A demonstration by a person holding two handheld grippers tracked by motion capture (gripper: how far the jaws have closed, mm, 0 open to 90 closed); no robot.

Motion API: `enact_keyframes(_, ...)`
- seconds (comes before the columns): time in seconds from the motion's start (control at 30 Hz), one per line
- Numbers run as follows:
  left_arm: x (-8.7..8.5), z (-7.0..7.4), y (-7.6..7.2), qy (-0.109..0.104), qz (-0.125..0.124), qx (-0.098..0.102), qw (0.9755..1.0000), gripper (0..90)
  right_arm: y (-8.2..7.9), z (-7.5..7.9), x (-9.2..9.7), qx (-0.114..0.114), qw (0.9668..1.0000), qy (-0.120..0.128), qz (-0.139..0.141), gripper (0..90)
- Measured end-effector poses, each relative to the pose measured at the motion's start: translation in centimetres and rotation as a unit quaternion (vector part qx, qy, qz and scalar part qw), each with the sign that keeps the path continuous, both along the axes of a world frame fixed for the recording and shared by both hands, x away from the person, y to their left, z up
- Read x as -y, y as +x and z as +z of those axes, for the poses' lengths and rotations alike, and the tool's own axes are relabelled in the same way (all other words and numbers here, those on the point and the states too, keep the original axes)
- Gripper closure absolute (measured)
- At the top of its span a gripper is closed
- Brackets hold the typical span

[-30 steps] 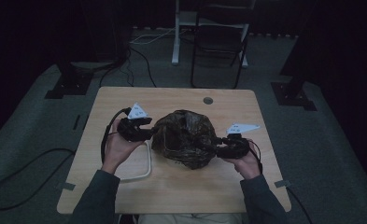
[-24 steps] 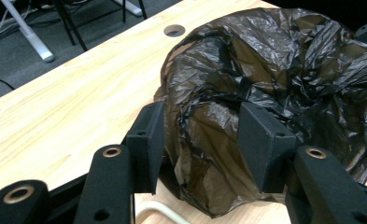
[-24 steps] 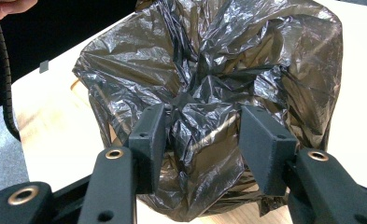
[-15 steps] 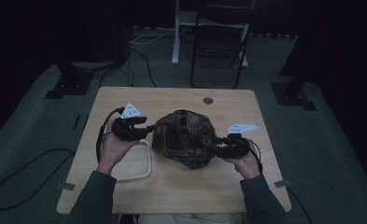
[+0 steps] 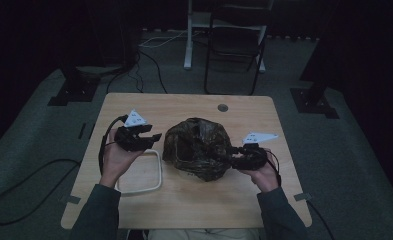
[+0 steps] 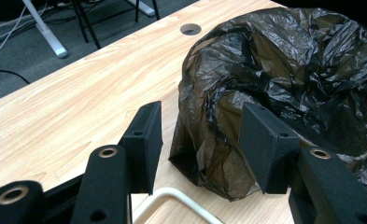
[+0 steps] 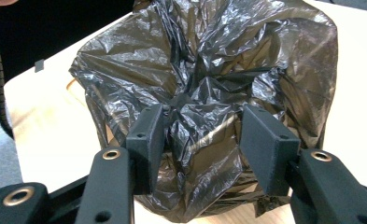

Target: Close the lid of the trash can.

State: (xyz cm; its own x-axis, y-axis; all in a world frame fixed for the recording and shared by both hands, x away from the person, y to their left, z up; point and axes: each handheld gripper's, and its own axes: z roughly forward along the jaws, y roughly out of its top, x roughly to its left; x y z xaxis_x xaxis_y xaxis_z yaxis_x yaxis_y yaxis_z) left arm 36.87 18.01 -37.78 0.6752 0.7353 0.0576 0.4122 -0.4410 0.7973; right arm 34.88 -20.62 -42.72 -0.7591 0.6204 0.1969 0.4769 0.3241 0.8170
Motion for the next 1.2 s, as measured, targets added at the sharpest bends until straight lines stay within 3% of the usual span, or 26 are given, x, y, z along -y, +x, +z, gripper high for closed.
enact_keyframes(0.8,-1.8,-1.2,0.2,0.003,0.023,-0.011,0.9997,49.6,-0.7,1.4,1.1,0.025,0.9996,0.011,-0.007,49.6)
enact_keyframes(1.03,-2.1,-1.5,0.3,0.004,0.026,-0.016,0.9995,49.6,-0.8,1.4,0.9,0.028,0.9995,0.009,0.007,47.6)
enact_keyframes(1.2,-1.9,-1.4,0.3,0.004,0.024,-0.014,0.9996,49.6,-0.8,0.9,0.2,0.026,0.9992,0.001,0.030,39.2)
